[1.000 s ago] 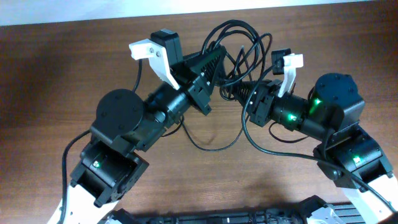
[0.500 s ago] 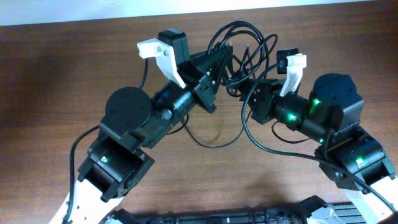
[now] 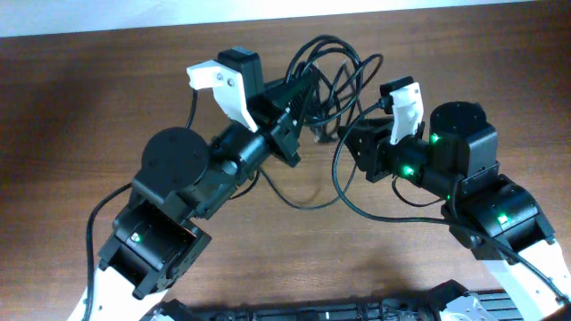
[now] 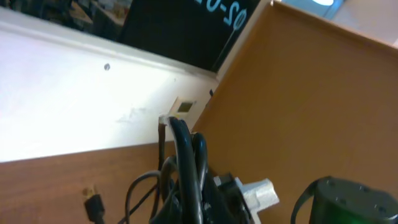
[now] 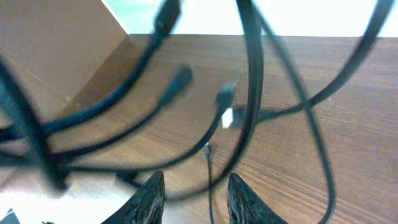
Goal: Untangle cables
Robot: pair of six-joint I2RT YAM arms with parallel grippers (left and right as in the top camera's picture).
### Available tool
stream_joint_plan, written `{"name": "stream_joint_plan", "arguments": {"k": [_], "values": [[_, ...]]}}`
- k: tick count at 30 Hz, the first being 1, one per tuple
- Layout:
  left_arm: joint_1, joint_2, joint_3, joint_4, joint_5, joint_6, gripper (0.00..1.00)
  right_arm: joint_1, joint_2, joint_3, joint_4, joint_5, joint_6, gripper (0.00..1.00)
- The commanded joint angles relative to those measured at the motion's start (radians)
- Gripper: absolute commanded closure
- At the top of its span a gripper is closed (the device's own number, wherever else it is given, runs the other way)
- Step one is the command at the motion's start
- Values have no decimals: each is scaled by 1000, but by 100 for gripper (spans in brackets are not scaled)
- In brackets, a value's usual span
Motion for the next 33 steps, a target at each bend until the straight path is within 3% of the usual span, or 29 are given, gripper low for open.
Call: {"name": "stream_joint_plan", "arguments": {"k": [1, 3, 10, 13, 17, 20, 27, 33], "values": [[2, -18, 36, -22, 25, 61, 100, -2, -6, -4, 3, 16, -41, 67], [2, -18, 36, -43, 25, 127, 100, -2, -8, -4, 4, 16, -33, 67], [2, -18, 36, -225, 20, 599, 100, -3, -51, -4, -26, 61, -33, 66], [2, -19, 36, -279, 20, 745, 100, -3, -86, -4, -87, 166, -34, 59], [2, -19, 36, -289, 21, 760, 100, -3, -116, -4, -175, 284, -51, 49], [2, -22, 36, -288, 50, 760, 100, -3, -116, -4, -215, 285, -138, 49], [2, -44, 36, -285, 281, 760, 100, -2, -115, -4, -219, 273, -161, 47], [2, -84, 36, -285, 303, 760, 100, -2, -115, -4, -219, 232, -203, 47]]}}
